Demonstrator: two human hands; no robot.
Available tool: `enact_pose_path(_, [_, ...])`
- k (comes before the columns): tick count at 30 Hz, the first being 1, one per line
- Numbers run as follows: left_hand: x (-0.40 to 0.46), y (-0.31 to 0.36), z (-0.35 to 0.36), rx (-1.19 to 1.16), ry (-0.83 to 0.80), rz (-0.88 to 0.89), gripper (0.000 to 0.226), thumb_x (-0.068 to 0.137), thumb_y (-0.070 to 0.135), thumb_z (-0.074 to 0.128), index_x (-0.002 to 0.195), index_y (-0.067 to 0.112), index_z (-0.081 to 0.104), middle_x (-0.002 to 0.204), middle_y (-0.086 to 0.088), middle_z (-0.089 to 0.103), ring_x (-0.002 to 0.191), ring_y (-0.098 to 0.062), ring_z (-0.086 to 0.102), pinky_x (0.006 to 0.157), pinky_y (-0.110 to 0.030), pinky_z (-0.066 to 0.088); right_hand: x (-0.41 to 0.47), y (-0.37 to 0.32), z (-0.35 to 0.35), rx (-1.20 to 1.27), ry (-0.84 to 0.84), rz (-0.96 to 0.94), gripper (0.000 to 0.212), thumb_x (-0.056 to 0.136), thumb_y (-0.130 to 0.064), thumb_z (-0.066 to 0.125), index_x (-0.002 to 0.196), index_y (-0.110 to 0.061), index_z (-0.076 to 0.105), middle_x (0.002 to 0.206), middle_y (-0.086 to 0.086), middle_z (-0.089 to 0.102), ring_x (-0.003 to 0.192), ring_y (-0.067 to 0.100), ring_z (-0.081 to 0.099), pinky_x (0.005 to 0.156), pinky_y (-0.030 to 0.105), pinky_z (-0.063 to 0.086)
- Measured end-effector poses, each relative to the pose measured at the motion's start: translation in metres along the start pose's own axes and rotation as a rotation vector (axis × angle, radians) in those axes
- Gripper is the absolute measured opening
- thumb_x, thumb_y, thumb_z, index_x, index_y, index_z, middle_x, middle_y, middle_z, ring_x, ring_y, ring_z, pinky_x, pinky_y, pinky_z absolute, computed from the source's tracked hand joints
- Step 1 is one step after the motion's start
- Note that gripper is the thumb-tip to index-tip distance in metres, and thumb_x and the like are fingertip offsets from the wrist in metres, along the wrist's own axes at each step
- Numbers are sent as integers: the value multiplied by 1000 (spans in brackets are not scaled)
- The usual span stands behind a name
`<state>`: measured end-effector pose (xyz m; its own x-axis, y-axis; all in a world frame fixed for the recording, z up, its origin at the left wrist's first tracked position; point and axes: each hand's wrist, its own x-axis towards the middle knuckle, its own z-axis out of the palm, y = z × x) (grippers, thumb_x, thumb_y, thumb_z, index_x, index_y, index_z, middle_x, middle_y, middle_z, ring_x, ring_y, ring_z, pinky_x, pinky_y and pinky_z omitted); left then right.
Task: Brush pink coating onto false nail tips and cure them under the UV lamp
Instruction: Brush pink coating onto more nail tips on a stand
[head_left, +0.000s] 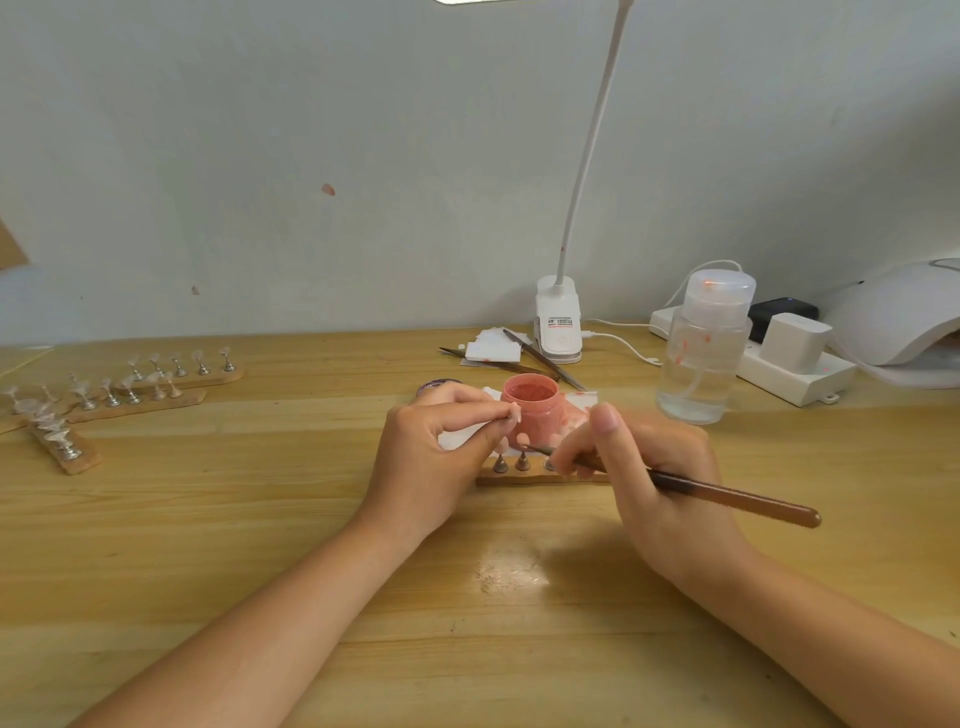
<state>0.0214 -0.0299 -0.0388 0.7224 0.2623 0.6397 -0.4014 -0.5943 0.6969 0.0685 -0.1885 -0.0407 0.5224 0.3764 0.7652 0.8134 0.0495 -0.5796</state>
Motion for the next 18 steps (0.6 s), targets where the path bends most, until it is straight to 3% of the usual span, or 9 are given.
enact_pose_path(5, [1,-1,0,84,1,31,16,75,2,70,89,10,73,80,6,63,86,-3,56,77,-4,36,4,-1,2,-133,30,-88,43,94,-33,40,73,-11,70,78,-24,60,77,-7,59,70,12,43])
enact_pose_path(8, [1,-1,0,93,4,18,17,76,3,70,88,14,73,79,10,62,86,-4,56,78,-9,37,2,2,0,-68,3,-36,55,95,-41,34,67,-10,69,67,-8,65,66,4,61,60,19,47])
enact_pose_path(13, [0,-2,0,97,11,17,16,75,5,71,89,14,73,81,9,63,87,-11,57,86,-37,43,5,1,2,-171,23,-95,47,95,-36,37,74,-11,71,76,-21,61,74,-2,59,67,15,44])
enact_pose_path(16, [0,0,0,86,14,18,19,75,4,71,90,16,73,80,14,61,86,-10,57,87,-44,43,3,2,0,-94,2,-37,57,95,-44,33,67,-9,69,67,-10,65,66,6,61,59,25,48])
enact_pose_path(18, [0,0,1,83,17,18,18,75,4,71,89,15,73,79,14,60,86,-10,57,86,-46,42,3,1,0,-85,27,-57,58,95,-43,33,67,-8,69,66,-7,65,65,6,61,59,24,47])
